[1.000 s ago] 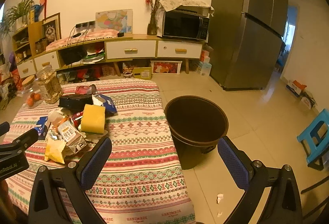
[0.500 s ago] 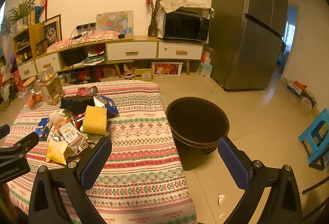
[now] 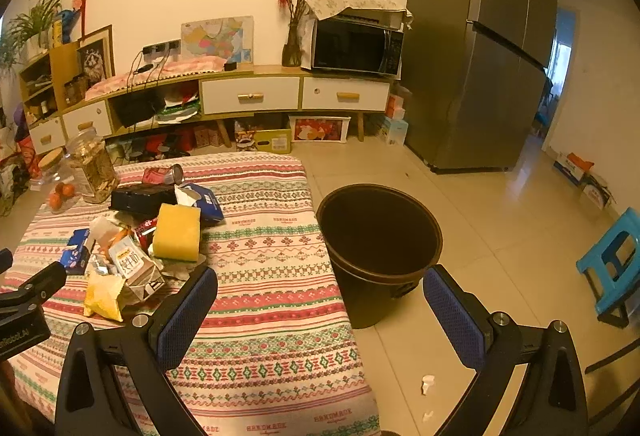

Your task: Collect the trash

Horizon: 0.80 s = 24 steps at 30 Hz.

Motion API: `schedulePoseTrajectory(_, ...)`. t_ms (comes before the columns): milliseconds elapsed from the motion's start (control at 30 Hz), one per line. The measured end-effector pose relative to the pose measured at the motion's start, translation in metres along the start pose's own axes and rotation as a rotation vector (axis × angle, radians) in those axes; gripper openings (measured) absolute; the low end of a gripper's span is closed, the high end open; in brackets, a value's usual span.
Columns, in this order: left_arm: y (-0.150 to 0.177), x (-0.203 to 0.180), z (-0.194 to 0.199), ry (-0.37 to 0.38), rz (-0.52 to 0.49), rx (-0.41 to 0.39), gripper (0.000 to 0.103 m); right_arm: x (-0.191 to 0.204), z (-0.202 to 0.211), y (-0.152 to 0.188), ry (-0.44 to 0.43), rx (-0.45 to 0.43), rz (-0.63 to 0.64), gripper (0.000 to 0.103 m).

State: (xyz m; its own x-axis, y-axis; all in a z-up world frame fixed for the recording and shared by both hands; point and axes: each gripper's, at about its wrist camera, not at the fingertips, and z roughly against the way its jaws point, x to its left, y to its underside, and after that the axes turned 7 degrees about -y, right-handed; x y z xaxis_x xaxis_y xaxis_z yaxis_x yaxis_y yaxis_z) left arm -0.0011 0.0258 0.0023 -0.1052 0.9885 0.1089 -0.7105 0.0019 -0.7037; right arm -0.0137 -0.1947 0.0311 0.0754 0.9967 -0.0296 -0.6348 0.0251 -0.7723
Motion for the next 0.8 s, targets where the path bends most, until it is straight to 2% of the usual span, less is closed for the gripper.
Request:
schedulePoseTrajectory(100,-0.005,0.002,-0.004,0.006,0.006,0.014,0.103,0.001,-0.005,-0.007,-0.007,0.034,0.001,0.103)
schedulePoseTrajectory(233,-0.018,0.005,-0.011,0.001,0.007,0.021,0.103,0.004,-0.017,-0.028,-0.041,0.125,0.002,0.103)
schedulePoseTrajectory(433,-0.044,0.014,-0.032,0.043,0.0,0.087,0.103,0.011,-0.029,-0.065,-0.081,0.117,-0.014,0.103)
schedulePoseTrajectory(533,-0.054,0.017,-0.05,0.081,-0.017,0.144,0.103,0.017,-0.046,-0.073,-0.121,0.157,-0.01,0.103)
schedulePoseTrajectory(667,-0.055,0.03,-0.085,0.162,-0.008,0.251,0.103,0.022,-0.077,-0.058,-0.181,0.228,-0.005,0.103)
schedulePoseTrajectory(800,-0.054,0.062,-0.125,0.218,0.097,0.386,0.103,0.027,-0.112,-0.045,-0.207,0.334,0.046,0.103)
